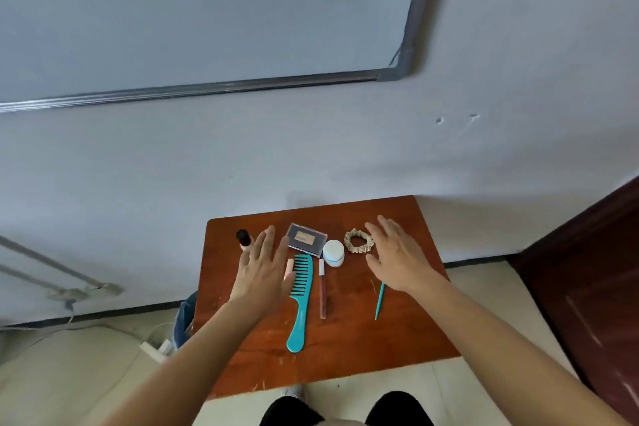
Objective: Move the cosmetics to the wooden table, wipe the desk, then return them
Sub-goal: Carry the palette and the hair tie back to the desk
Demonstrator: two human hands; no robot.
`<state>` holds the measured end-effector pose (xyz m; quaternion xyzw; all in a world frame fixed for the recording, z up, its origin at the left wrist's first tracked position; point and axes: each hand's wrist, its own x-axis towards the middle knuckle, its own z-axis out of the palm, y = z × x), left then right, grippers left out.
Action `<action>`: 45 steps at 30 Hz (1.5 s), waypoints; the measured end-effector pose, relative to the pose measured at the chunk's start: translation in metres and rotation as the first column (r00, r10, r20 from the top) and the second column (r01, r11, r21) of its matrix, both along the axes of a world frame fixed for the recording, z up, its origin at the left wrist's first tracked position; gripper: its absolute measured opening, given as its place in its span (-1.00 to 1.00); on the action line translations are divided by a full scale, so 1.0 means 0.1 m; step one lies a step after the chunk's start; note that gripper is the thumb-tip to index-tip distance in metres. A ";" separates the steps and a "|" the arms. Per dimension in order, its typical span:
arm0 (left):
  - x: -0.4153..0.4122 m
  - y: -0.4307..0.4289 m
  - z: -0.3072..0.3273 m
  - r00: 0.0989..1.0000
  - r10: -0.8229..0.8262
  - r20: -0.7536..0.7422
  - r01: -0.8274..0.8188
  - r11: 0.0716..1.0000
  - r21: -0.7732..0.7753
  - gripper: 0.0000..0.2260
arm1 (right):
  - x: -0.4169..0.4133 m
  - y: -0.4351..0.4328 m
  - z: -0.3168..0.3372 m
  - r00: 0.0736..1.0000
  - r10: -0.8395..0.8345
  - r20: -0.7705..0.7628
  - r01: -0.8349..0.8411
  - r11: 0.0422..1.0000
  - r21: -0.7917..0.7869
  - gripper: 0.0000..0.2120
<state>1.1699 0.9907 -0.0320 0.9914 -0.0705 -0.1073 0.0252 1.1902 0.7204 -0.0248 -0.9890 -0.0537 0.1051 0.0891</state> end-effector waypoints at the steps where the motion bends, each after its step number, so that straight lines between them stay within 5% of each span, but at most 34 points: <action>1: 0.11 -0.01 -0.07 0.999 -0.043 -0.023 0.043 0.999 0.015 -0.35 | 0.05 0.00 -0.04 1.000 -0.025 -0.008 0.025 1.000 0.002 -0.37; 11: 0.99 -0.19 -0.78 0.958 -0.216 -0.188 0.227 0.973 0.040 -0.26 | 0.44 0.13 -0.81 0.975 -0.107 -0.195 0.111 0.994 0.006 -0.41; 15: 1.19 -0.29 -0.99 0.935 -0.243 -0.260 0.268 0.962 0.063 -0.12 | 0.53 0.13 -1.05 0.977 -0.075 -0.202 0.088 0.995 0.056 -0.50; 20: 1.32 -0.37 -1.07 0.917 -0.210 -0.338 0.221 0.975 -0.006 -0.19 | 0.50 0.08 -1.16 0.994 -0.058 -0.097 0.059 0.998 0.007 -0.68; 31: 1.35 -0.25 -0.59 0.995 -0.034 -0.097 0.023 0.994 -0.110 -0.20 | 0.69 -0.10 -0.75 0.981 -0.167 0.096 0.147 0.971 0.189 -0.77; 38: 1.39 -0.35 0.04 0.952 -0.187 0.243 0.253 0.926 -0.281 -0.31 | 0.49 -0.24 -0.15 0.925 -0.312 0.216 0.273 0.943 0.192 -0.71; 45: 0.98 -1.19 0.41 0.775 -0.514 0.367 0.624 0.713 -0.320 -0.43 | -0.76 -0.66 0.31 0.706 -0.639 0.306 0.602 0.769 0.216 -0.76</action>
